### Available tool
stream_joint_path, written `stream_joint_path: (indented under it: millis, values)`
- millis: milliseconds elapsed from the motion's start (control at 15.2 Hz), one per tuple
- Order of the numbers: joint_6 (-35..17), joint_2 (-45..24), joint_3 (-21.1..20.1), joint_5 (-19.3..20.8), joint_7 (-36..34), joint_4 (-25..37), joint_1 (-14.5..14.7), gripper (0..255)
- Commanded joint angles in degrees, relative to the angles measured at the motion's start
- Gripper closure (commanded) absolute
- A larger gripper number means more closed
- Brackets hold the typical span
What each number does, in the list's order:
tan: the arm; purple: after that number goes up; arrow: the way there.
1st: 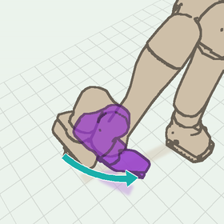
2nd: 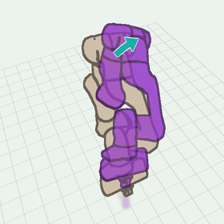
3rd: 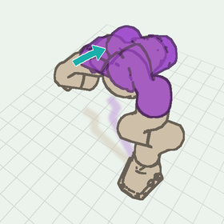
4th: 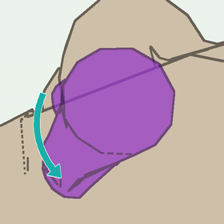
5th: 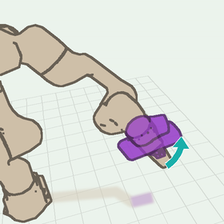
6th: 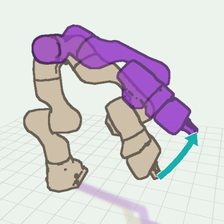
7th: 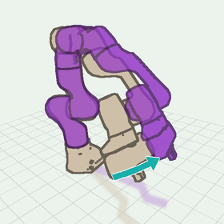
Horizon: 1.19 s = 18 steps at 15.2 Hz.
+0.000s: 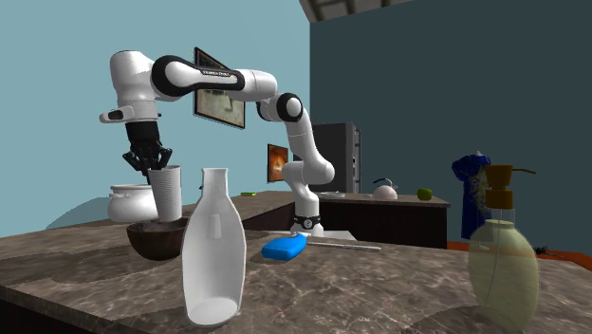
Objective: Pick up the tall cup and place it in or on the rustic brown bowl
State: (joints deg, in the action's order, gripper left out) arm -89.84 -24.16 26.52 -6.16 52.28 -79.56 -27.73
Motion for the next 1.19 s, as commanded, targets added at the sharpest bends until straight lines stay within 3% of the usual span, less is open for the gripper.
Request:
stream_joint_path:
  millis: [0, 66, 396, 660, 1122]
  values:
    - [0.0, 0.0, 0.0, 0.0, 0.0, 0.0, 0.0, 255]
    - [0.0, 0.0, 0.0, 0.0, 0.0, 0.0, 0.0, 0]
    - [0.0, 0.0, 0.0, 0.0, 0.0, 0.0, 0.0, 0]
    - [9.0, -3.4, -0.1, -1.2, 0.3, 12.4, -2.0, 0]
    - [9.0, -3.4, -0.1, -1.2, 0.3, 12.4, -2.0, 0]
